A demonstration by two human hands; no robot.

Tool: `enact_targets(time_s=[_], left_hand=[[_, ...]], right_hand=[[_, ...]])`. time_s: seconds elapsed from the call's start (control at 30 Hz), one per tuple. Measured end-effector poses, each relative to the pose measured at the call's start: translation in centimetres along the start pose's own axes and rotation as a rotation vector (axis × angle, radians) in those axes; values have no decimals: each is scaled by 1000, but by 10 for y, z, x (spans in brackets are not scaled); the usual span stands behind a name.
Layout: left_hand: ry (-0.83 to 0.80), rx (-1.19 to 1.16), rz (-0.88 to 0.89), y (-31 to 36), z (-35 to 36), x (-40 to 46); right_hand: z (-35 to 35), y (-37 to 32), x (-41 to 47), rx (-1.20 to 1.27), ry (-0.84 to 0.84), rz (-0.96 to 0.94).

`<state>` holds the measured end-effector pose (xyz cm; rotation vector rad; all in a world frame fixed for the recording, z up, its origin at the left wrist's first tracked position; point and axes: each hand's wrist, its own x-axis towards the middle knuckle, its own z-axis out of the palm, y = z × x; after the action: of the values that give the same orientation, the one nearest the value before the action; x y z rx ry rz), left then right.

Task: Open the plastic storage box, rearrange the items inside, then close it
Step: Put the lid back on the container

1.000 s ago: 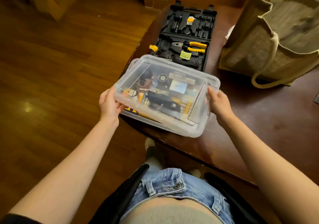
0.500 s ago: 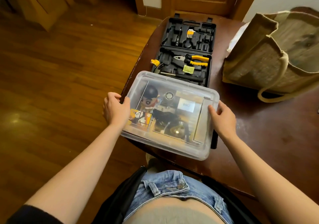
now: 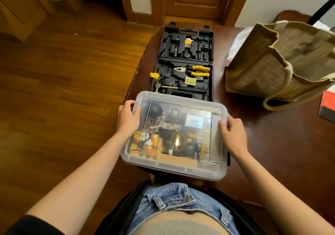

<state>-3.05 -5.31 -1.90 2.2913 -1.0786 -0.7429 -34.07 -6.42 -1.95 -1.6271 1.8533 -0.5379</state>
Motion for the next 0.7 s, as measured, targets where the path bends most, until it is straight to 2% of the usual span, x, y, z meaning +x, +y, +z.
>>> enact_targets(time_s=[0.2, 0.43, 0.6, 0.7], left_hand=[[17, -5, 47, 0, 3, 1], [-16, 155, 116, 0, 4, 4], [-22, 238, 233, 6, 4, 13], [-33, 248, 339, 12, 7, 21]], right_hand=[[3, -4, -3, 77, 21, 8], [7, -4, -2, 144, 38, 54], [12, -6, 9, -42, 87, 100], [14, -11, 19, -93, 111, 65]])
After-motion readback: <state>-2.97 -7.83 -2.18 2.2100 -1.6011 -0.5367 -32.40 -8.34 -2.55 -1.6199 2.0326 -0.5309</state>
